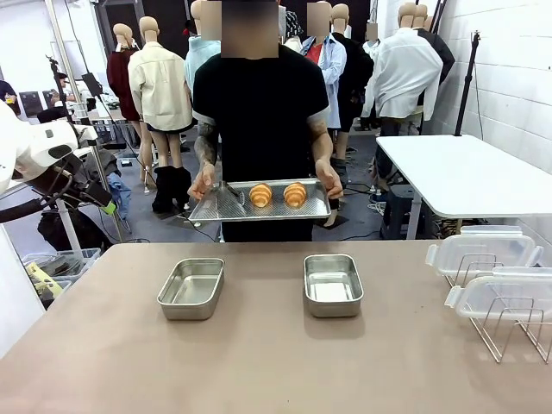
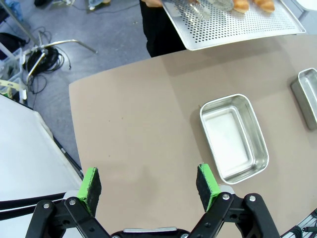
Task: Place the bread in airtight containers.
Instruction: Lift both Airtight Container.
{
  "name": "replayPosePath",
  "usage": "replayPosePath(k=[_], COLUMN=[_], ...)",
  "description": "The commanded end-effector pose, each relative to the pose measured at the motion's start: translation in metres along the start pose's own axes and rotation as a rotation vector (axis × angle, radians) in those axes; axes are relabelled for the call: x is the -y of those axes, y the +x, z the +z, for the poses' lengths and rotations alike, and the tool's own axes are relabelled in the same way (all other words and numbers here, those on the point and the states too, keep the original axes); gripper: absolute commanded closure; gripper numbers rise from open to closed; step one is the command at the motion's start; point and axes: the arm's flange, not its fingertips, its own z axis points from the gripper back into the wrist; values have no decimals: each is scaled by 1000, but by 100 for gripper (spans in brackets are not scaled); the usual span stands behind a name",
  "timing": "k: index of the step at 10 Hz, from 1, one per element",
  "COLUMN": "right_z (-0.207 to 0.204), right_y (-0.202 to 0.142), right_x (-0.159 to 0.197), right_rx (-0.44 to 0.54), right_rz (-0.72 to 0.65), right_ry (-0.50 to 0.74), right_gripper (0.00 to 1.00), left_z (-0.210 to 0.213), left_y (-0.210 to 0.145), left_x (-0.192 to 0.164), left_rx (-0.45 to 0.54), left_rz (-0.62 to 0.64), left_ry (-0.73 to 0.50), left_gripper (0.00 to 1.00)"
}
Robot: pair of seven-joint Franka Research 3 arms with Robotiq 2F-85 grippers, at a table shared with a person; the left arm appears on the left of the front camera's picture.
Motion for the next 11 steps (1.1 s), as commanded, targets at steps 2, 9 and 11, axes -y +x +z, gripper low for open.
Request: replayPosePath(k=[2, 9, 11], right_z=[2, -67, -107], right_y=[27, 141, 122], right_x=[-31, -246, -266], right_rx=[-22, -516, -600], right_rz=[47, 3, 30], right_ry=[-26, 128, 172], right_gripper=[0, 0, 0], left_z=[-3, -60, -75], left_y=[16, 63, 50], left_x=[15, 100, 94], left_rx=[7, -213, -257], left_rz=[-2, 216, 307], left_ry=[-55, -26, -82], left_gripper=[0, 0, 0])
